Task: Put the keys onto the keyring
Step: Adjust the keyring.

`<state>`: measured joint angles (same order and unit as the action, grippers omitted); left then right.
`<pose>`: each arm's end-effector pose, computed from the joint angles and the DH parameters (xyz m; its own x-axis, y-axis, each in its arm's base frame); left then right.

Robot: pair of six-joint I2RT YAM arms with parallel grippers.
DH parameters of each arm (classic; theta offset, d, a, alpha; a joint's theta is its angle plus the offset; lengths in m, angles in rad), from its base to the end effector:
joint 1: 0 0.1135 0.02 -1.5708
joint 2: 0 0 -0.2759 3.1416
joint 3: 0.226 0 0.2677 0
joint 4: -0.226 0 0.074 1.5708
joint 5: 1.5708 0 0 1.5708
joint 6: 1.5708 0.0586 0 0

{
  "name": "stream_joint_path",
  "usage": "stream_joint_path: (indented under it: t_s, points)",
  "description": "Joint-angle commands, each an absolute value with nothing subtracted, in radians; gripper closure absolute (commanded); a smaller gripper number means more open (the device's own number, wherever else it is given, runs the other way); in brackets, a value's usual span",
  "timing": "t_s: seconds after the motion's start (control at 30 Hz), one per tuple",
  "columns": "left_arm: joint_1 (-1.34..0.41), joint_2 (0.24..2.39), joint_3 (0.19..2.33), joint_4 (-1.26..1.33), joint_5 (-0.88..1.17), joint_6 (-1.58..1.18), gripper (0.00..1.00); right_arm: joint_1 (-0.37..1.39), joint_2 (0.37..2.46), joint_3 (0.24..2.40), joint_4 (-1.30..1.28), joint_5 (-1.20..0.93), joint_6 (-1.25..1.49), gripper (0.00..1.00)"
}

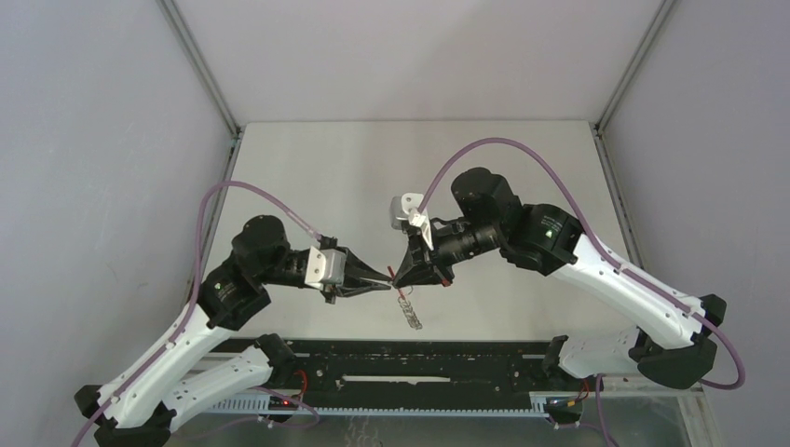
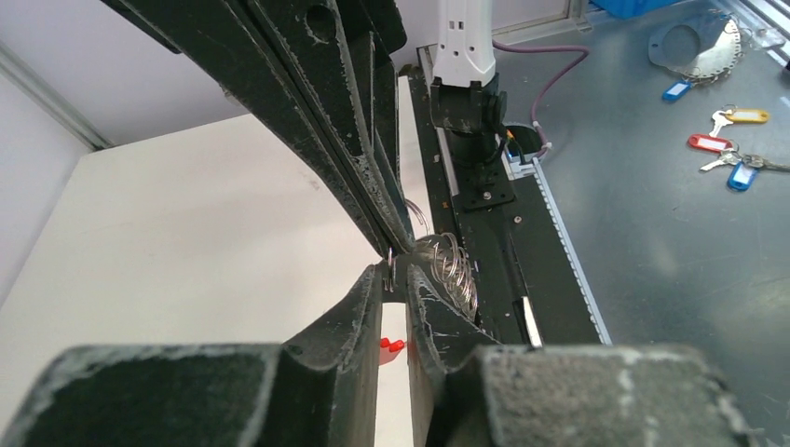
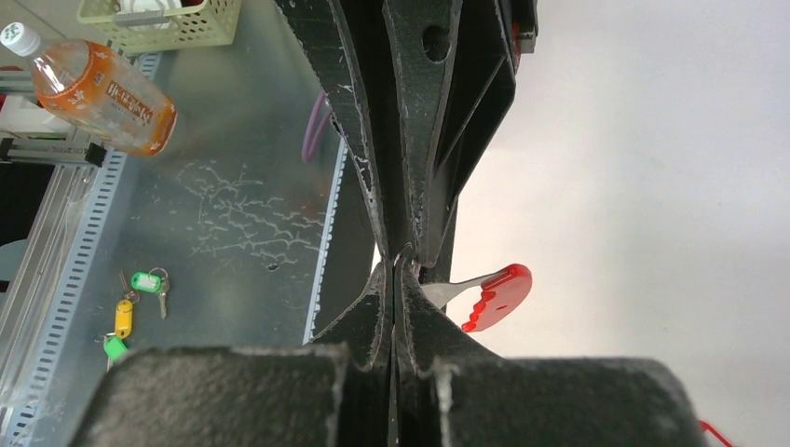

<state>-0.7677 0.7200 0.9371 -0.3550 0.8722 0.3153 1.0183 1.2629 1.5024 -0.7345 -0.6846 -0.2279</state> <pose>0.0876 -0.1469 0.3948 0.2137 0.0709 -0.9743 0.9741 -0.0905 0.2071 0.1158 0.2584 0.4399 -0.0279 -0.3787 -0.9251 -0.9832 -0.1567 0.0938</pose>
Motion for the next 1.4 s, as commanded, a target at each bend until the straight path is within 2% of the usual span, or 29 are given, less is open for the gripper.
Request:
stream_joint_path:
  t_s: [0.0, 0.13, 0.2, 0.3, 0.47, 0.53, 0.63, 0.67, 0.93, 1.03, 1.3, 1.37]
  points:
    - [-0.772, 0.721, 0.984, -0.377, 0.917, 0.323, 0.81, 1.033, 1.265, 1.557, -0.734, -0.680, -0.247, 1.00]
    - [-0.774, 0.730, 0.986, -0.415, 0.917, 0.346, 0.80, 1.037, 1.264, 1.557, -0.732, -0.679, -0.248, 1.00]
    - [-0.775, 0.732, 0.986, -0.422, 0.917, 0.359, 0.84, 1.037, 1.266, 1.557, -0.733, -0.681, -0.248, 1.00]
    - [-0.775, 0.733, 0.989, -0.409, 0.900, 0.361, 0.98, 1.040, 1.272, 1.558, -0.736, -0.683, -0.251, 1.00]
    - [-0.775, 0.736, 0.987, -0.379, 0.893, 0.322, 1.00, 1.045, 1.280, 1.563, -0.733, -0.671, -0.248, 1.00]
    - [-0.775, 0.735, 0.984, -0.370, 0.887, 0.299, 1.00, 1.045, 1.279, 1.563, -0.727, -0.645, -0.236, 0.92]
    - [-0.774, 0.739, 0.977, -0.328, 0.815, 0.215, 1.00, 1.041, 1.249, 1.540, -0.685, -0.605, -0.208, 0.70]
    - [-0.774, 0.740, 0.976, -0.317, 0.788, 0.183, 1.00, 1.037, 1.230, 1.524, -0.659, -0.593, -0.192, 0.60]
    - [-0.769, 0.676, 0.890, -0.144, 0.676, 0.069, 1.00, 0.972, 1.081, 1.391, -0.485, -0.626, -0.037, 0.38]
    - [-0.769, 0.673, 0.887, -0.137, 0.677, 0.060, 1.00, 0.949, 1.031, 1.333, -0.429, -0.591, -0.004, 0.38]
    - [-0.769, 0.626, 0.828, -0.022, 0.622, 0.007, 1.00, 0.916, 1.015, 1.239, -0.332, -0.501, 0.102, 0.57]
    - [-0.769, 0.617, 0.813, -0.004, 0.631, 0.007, 1.00, 0.917, 1.019, 1.220, -0.319, -0.491, 0.114, 0.59]
